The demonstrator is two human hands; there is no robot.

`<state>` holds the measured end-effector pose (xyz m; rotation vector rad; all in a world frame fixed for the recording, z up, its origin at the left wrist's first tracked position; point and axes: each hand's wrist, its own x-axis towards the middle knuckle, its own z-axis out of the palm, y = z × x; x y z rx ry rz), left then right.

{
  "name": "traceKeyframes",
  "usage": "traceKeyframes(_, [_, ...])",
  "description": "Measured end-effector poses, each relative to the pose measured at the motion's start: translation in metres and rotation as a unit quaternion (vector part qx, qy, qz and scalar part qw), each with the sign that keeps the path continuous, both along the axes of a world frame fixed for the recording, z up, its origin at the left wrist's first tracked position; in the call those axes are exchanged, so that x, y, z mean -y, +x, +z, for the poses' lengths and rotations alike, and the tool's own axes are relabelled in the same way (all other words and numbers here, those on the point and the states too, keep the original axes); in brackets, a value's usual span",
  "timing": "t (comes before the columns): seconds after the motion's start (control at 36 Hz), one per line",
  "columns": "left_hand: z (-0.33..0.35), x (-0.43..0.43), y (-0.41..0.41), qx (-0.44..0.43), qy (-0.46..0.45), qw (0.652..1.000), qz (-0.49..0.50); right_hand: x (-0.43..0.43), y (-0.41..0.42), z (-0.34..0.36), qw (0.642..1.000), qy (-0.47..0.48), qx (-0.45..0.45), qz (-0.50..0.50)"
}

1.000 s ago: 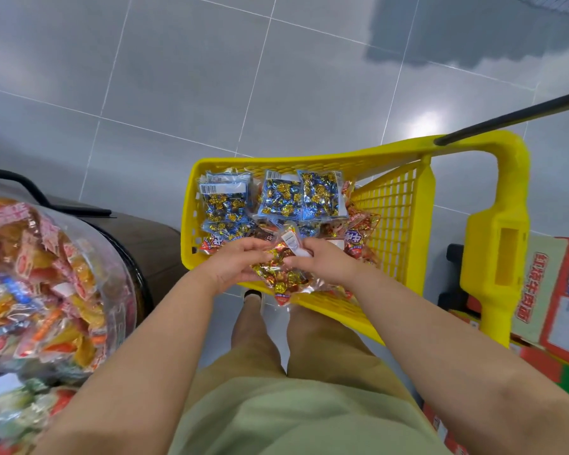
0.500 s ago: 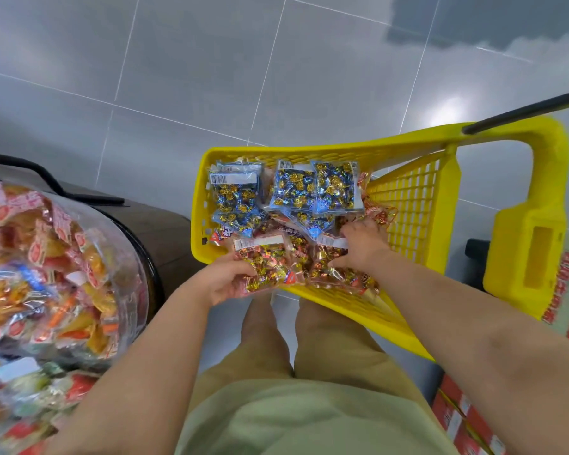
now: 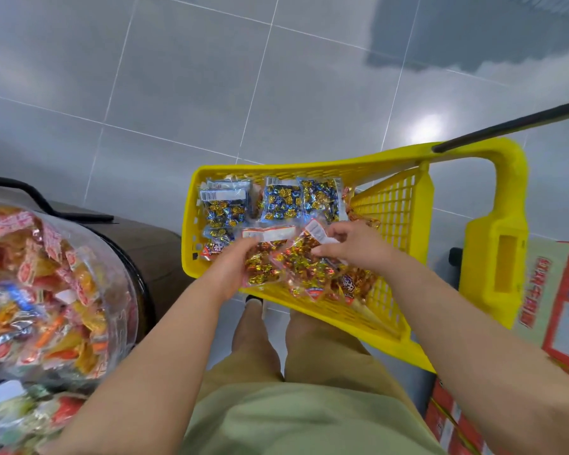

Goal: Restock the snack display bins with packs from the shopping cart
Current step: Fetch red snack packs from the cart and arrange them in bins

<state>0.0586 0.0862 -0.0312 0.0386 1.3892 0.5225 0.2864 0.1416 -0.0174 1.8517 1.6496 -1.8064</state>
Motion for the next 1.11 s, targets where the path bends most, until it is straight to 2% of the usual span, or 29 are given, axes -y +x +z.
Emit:
traceKeyframes(0.06, [-0.002, -0.003, 0.004, 0.017, 0.036, 0.998, -0.042, 0.005, -0.015, -0.001, 0.999, -0.025, -0.030, -0.008])
traceKeyframes(0.14, [-0.004, -0.004, 0.005, -0.036, 0.076, 0.981, -0.177, 0.014, -0.031, -0.005, 0.997, -0.056, -0.050, -0.010])
traceKeyframes(0.19, [-0.010, -0.004, 0.001, -0.044, 0.076, 0.977, -0.196, 0.019, -0.035, -0.010, 0.995, -0.073, -0.065, -0.035])
traceKeyframes(0.22, [-0.012, -0.004, -0.001, -0.042, 0.072, 0.978, -0.191, 0.020, -0.035, -0.012, 0.992, -0.081, -0.073, -0.065])
traceKeyframes(0.28, [-0.015, -0.003, -0.005, -0.051, 0.051, 0.983, -0.169, 0.018, -0.033, -0.022, 0.976, -0.073, -0.068, -0.194])
traceKeyframes(0.33, [-0.019, 0.001, -0.009, -0.068, 0.026, 0.987, -0.143, 0.012, -0.023, -0.039, 0.944, -0.006, 0.021, -0.328])
traceKeyframes(0.39, [-0.020, 0.006, -0.011, -0.096, 0.011, 0.988, -0.118, 0.004, -0.008, -0.056, 0.916, 0.045, 0.135, -0.376])
traceKeyframes(0.44, [-0.021, 0.013, -0.013, -0.110, -0.003, 0.991, -0.078, 0.000, 0.001, -0.070, 0.912, 0.010, 0.184, -0.365])
traceKeyframes(0.5, [-0.023, 0.020, -0.014, -0.105, -0.009, 0.994, -0.028, -0.003, 0.002, -0.078, 0.921, -0.052, 0.166, -0.349])
traceKeyframes(0.58, [-0.028, 0.031, -0.017, -0.096, -0.005, 0.995, 0.006, -0.007, 0.004, -0.087, 0.915, -0.110, 0.109, -0.373])
traceKeyframes(0.78, [-0.030, 0.048, -0.022, -0.096, 0.001, 0.995, 0.032, -0.006, 0.010, -0.110, 0.904, -0.093, 0.157, -0.386])
traceKeyframes(0.81, [-0.029, 0.049, -0.023, -0.098, -0.002, 0.994, 0.037, -0.009, 0.009, -0.107, 0.916, -0.085, 0.182, -0.347])
traceKeyframes(0.83, [-0.028, 0.050, -0.022, -0.101, -0.004, 0.994, 0.043, -0.003, 0.008, -0.105, 0.942, -0.042, 0.214, -0.255])
traceKeyframes(0.86, [-0.027, 0.051, -0.022, -0.105, -0.006, 0.993, 0.049, -0.001, 0.008, -0.102, 0.953, -0.016, 0.244, -0.178])
traceKeyframes(0.89, [-0.026, 0.052, -0.021, -0.110, -0.008, 0.992, 0.054, 0.000, 0.007, -0.099, 0.956, -0.009, 0.248, -0.153])
traceKeyframes(0.92, [-0.025, 0.052, -0.020, -0.113, -0.010, 0.992, 0.060, 0.001, 0.005, -0.094, 0.955, 0.002, 0.241, -0.171])
traceKeyframes(0.94, [-0.024, 0.052, -0.019, -0.114, -0.009, 0.991, 0.064, 0.001, 0.005, -0.087, 0.946, 0.000, 0.213, -0.244])
traceKeyframes(0.97, [-0.023, 0.052, -0.017, -0.114, -0.005, 0.991, 0.066, -0.001, 0.003, -0.082, 0.925, -0.008, 0.159, -0.345])
traceKeyframes(1.0, [-0.021, 0.052, -0.015, -0.112, 0.000, 0.992, 0.065, 0.004, 0.002, -0.077, 0.902, -0.003, 0.143, -0.408])
traceKeyframes(1.06, [-0.016, 0.051, -0.010, -0.113, 0.006, 0.992, 0.061, 0.014, 0.003, -0.065, 0.887, 0.022, 0.140, -0.440])
traceKeyframes(1.11, [-0.012, 0.048, -0.005, -0.111, 0.009, 0.992, 0.067, 0.024, 0.006, -0.048, 0.886, 0.035, 0.138, -0.440])
